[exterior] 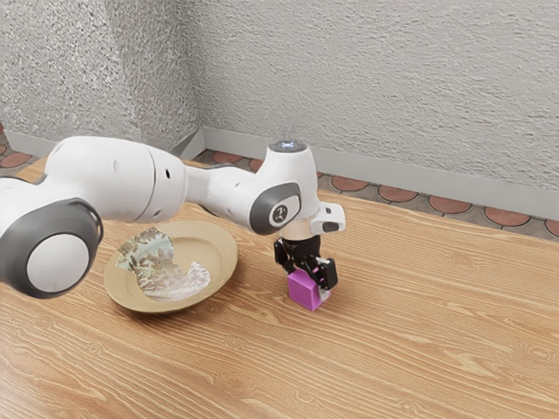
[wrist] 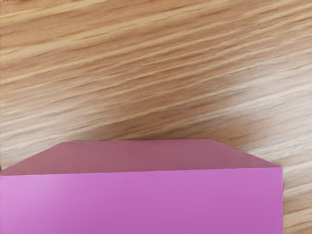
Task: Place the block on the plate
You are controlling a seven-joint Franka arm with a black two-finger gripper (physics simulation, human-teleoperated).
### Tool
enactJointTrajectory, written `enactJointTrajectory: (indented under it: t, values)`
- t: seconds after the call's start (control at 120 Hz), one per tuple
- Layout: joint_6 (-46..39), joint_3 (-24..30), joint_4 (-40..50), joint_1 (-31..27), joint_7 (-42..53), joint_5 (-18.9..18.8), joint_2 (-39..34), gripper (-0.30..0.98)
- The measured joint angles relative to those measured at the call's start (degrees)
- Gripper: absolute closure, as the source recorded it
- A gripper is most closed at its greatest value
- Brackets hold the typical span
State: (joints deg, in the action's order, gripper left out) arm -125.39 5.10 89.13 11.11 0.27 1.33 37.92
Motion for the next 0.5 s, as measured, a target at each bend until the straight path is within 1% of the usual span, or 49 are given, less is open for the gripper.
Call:
enactJointTrajectory:
  t: [0.167,0.217,0.292,0.342,0.5]
  values:
    - [-0.4,-0.1,0.0,0.0,0.0,0.0,-0.1,0.24]
    - [-0.5,-0.2,0.0,0.0,-0.1,-0.1,-0.2,0.27]
    - [-0.6,-0.3,0.2,0.0,-0.3,-0.2,-0.6,0.30]
    - [-0.6,-0.5,1.2,0.0,-0.5,-0.3,-2.2,0.31]
    - [-0.4,-2.9,7.2,-0.3,-1.3,-1.3,-11.5,0.28]
